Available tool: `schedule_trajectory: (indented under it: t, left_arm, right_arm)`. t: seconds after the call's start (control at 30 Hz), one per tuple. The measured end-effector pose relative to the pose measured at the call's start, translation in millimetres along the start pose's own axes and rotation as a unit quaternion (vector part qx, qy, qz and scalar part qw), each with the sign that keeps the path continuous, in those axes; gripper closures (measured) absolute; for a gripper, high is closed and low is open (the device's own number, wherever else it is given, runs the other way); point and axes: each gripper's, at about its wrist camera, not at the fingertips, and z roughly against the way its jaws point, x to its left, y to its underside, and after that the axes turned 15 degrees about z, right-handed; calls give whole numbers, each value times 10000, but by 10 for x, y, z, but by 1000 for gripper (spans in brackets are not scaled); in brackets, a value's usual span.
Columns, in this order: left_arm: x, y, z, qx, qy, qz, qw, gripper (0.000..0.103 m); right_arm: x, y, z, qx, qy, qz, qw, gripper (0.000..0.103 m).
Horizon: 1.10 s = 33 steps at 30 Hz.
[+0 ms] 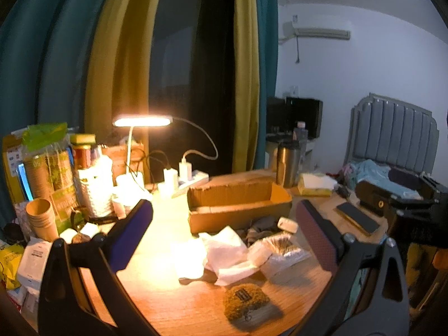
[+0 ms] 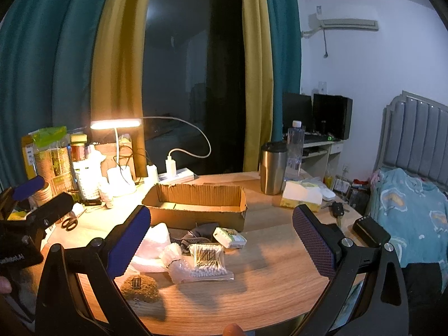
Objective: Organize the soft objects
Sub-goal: 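Grasp the brown fuzzy ball with the left gripper while the right gripper grasps the bubble-wrap bundle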
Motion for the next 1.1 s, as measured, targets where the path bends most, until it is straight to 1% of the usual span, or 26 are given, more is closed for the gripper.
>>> schedule_trajectory:
  t: [0.2,0.3,0.37,0.6,0.7,0.83,0.93,1.03,1.1]
  left_arm:
    - [-6,188,-298,448,-110,-73,9989,1]
    - [45,328,-475,754,-208,-26,9969,1]
    - [80,432,-570,942,-253,-11,9952,1]
    - [152,710,-847,1512,-341,-17,9879,1]
    - [180,815,-939,1787,-339,1,9833,1]
    - [217,949,-1078,2187,-363,60,9751,1]
    - [224,1025,-1156,2350,-380,54,9712,1]
    - [216,1140,-1244,2642,-354,33,9638,1]
    - [196,1202,-1273,2760,-315,-45,9606,1]
  right_arm:
    - [-61,149,-241,274,-41,-110,9996,0]
    - [-84,274,-389,476,-96,-201,9986,0]
    - [-89,354,-485,626,-193,-283,9975,0]
    - [-70,560,-721,918,-366,-389,9943,0]
    - [-57,643,-826,1060,-419,-399,9927,0]
    - [-46,734,-966,1231,-535,-423,9900,0]
    - [-9,797,-1086,1383,-671,-389,9873,0]
    - [47,834,-1171,1442,-873,-410,9848,0]
    - [109,843,-1212,1452,-1043,-365,9832,0]
